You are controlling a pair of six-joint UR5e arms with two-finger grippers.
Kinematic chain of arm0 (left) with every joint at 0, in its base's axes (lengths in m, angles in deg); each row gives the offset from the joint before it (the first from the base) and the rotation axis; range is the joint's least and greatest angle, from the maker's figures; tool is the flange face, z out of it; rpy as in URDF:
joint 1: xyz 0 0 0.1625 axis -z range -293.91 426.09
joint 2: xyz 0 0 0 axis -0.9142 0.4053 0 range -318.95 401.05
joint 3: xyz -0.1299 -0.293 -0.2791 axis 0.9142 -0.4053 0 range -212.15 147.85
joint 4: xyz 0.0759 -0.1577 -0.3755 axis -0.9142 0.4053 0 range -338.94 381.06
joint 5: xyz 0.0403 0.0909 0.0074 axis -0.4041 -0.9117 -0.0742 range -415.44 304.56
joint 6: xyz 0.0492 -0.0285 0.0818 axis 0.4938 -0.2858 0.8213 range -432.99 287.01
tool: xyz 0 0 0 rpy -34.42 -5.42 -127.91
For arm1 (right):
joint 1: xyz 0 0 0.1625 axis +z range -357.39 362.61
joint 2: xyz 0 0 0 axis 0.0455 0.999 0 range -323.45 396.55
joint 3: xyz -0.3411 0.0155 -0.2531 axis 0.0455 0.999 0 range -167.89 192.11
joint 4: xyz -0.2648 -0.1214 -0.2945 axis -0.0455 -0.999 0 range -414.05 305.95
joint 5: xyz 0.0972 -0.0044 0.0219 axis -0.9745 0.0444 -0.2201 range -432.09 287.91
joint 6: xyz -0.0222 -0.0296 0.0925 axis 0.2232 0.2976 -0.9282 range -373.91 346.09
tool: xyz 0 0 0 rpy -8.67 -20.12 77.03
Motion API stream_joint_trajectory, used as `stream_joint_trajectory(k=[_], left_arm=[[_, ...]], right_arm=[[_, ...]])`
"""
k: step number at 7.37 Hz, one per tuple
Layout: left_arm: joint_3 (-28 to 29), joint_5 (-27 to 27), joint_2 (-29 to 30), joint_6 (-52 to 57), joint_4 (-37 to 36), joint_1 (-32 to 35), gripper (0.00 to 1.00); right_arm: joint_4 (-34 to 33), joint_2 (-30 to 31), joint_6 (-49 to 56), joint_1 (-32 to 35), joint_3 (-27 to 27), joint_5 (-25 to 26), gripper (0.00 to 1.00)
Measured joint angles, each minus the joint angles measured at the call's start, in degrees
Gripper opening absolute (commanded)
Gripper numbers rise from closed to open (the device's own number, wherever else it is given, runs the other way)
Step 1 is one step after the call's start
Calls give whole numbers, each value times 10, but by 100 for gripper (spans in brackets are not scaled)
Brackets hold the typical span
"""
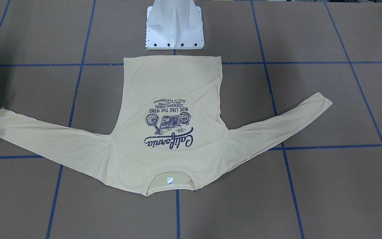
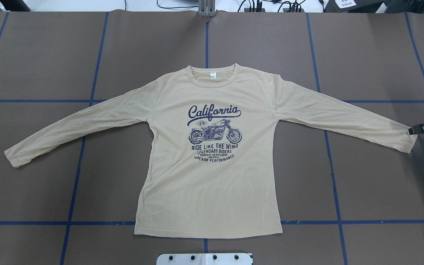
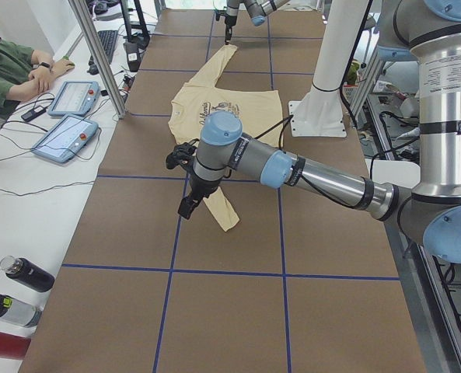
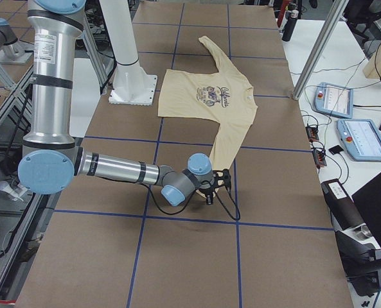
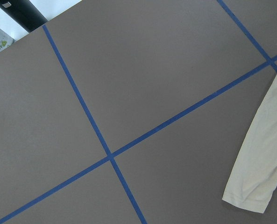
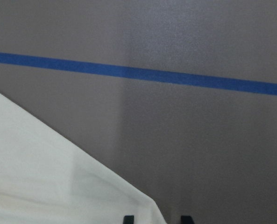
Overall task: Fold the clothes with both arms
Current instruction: 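Move the right gripper to the sleeve cuff nearest it and grasp, then lift the held sleeve with the right gripper and carry it across the shirt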
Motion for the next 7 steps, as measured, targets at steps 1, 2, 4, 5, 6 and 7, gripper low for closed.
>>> stream_joint_trajectory(k=[1, 2, 4, 5, 6, 7], left_arm=[[0, 0, 0, 0, 0, 0, 100], [0, 0, 0, 0, -1, 0, 100], [0, 1, 0, 0, -1, 0, 100], [1, 1, -1, 0, -1, 0, 100], [1, 1, -1, 0, -1, 0, 100], [1, 1, -1, 0, -1, 0, 100]], right_arm=[[0, 0, 0, -1, 0, 0, 0], [1, 0, -1, -1, 0, 0, 0], [1, 2, -1, -1, -4, -3, 0], [-1, 5, -1, 1, -16, -9, 0], [-8, 6, -10, 7, -39, -17, 0], [-27, 3, -36, 14, -73, -25, 0]])
